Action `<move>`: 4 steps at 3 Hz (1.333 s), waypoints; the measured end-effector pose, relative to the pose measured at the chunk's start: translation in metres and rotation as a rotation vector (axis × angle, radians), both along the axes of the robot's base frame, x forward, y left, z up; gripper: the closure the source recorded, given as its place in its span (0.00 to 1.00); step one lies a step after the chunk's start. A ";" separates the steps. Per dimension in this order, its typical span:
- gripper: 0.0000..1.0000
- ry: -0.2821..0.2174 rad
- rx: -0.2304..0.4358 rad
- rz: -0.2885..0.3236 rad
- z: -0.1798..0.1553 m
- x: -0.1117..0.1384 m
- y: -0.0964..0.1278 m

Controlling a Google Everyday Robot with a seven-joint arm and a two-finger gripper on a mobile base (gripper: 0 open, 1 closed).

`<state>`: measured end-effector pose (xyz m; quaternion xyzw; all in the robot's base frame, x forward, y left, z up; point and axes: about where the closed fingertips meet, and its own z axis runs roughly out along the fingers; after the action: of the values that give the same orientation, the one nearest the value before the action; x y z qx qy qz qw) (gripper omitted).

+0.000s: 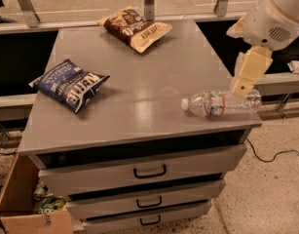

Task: Pick brown chip bag

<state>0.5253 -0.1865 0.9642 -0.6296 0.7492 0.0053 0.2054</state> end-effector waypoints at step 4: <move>0.00 -0.143 0.290 0.044 -0.002 0.176 0.053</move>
Offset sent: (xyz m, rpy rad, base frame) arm 0.1888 0.0511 -0.0010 0.2876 -0.1481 0.0765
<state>0.7013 -0.1335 0.9621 -0.6084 0.7100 0.0729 0.3469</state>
